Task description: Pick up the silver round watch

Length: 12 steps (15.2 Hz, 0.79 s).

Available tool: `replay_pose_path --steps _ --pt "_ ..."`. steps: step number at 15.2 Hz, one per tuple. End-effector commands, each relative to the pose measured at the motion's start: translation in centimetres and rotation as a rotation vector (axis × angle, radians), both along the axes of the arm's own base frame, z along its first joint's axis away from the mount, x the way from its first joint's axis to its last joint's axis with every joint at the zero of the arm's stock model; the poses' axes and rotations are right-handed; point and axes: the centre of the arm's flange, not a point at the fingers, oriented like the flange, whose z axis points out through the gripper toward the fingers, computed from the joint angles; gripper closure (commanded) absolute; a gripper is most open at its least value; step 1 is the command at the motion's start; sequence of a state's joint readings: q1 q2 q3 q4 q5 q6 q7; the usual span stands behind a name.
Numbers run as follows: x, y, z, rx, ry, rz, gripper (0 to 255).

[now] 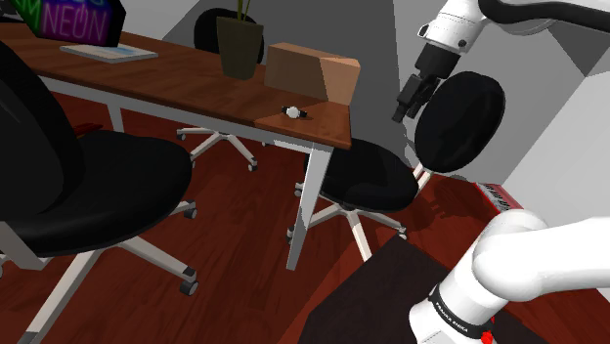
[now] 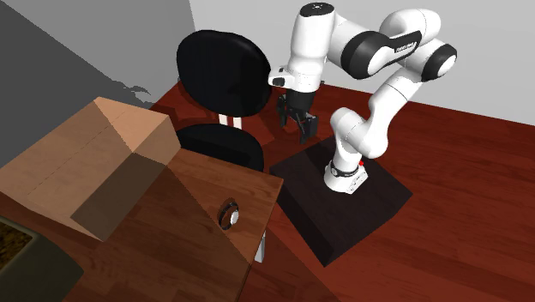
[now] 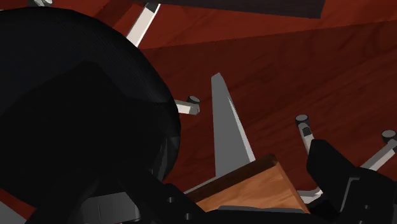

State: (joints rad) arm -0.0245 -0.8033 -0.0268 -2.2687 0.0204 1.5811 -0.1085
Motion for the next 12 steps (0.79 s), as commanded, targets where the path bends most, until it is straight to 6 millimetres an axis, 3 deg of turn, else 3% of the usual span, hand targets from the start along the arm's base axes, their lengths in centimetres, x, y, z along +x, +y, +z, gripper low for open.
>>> replay_pose_path --steps 1,6,12 --pt "0.0 0.0 0.0 0.000 0.000 0.000 0" --pt "7.3 0.4 0.0 0.028 0.040 0.140 0" --pt "15.8 2.1 -0.2 0.063 0.088 0.308 0"
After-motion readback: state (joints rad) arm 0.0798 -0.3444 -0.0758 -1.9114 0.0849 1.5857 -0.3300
